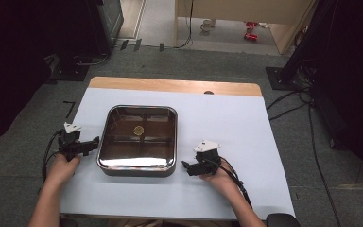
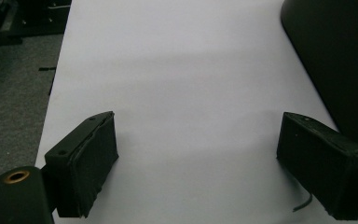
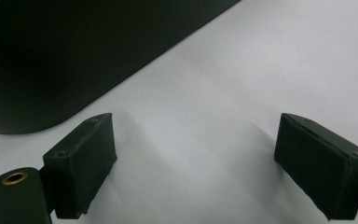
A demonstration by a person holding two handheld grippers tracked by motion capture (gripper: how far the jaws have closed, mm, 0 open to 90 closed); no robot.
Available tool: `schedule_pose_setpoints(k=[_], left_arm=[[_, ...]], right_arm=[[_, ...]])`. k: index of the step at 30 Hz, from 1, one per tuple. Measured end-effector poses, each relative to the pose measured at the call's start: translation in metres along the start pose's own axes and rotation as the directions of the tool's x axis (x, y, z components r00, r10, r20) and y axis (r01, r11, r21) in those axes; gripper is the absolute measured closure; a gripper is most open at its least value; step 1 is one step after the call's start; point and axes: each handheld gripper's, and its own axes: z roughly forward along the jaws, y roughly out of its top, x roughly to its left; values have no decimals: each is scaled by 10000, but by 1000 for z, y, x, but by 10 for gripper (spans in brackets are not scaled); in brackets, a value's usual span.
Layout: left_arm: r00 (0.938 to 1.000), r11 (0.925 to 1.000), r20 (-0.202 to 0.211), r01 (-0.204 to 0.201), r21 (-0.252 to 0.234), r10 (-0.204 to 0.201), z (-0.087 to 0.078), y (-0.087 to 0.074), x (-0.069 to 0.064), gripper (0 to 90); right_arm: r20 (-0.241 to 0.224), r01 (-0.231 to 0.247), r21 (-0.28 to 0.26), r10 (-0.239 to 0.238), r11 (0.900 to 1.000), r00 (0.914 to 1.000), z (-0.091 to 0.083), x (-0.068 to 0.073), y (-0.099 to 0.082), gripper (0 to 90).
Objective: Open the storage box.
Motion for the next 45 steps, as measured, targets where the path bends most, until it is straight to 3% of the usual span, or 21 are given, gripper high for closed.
schedule_pose_setpoints(k=[12, 16, 17, 22, 26, 33, 42, 45], left_arm=[[10000, 10000, -1, 0, -1, 0, 0, 0, 0, 121], [10000, 10000, 0, 9, -8, -9, 0, 0, 0, 121], [10000, 10000, -2, -9, 6, 9, 0, 0, 0, 121], [10000, 10000, -3, -7, 4, 7, 0, 0, 0, 121], [10000, 10000, -5, -8, -3, 8, 0, 0, 0, 121], [10000, 10000, -3, -8, 0, 8, 0, 0, 0, 121], [10000, 10000, -5, -8, -10, 8, 0, 0, 0, 121], [10000, 10000, -4, -6, -8, 6, 0, 0, 0, 121]], right_arm=[[-53, -14, 422, 16, 9991, 10000, -2, 0, 5, 160], [-233, -204, 474, 215, 9987, 9995, -4, -2, 6, 186], [-488, -445, 524, 471, 9976, 9977, -6, -4, 8, 213], [-506, -528, 827, 571, 9952, 9971, -10, -5, 12, 214], [-549, -640, 723, 680, 9953, 9962, -13, -6, 17, 218], [-973, -1051, 787, 1125, 9913, 9889, -27, -11, 33, 243], [-976, -833, 550, 884, 9950, 9913, -36, -15, 51, 250], [-1008, -653, 397, 690, 9971, 9925, -40, -14, 64, 250]])
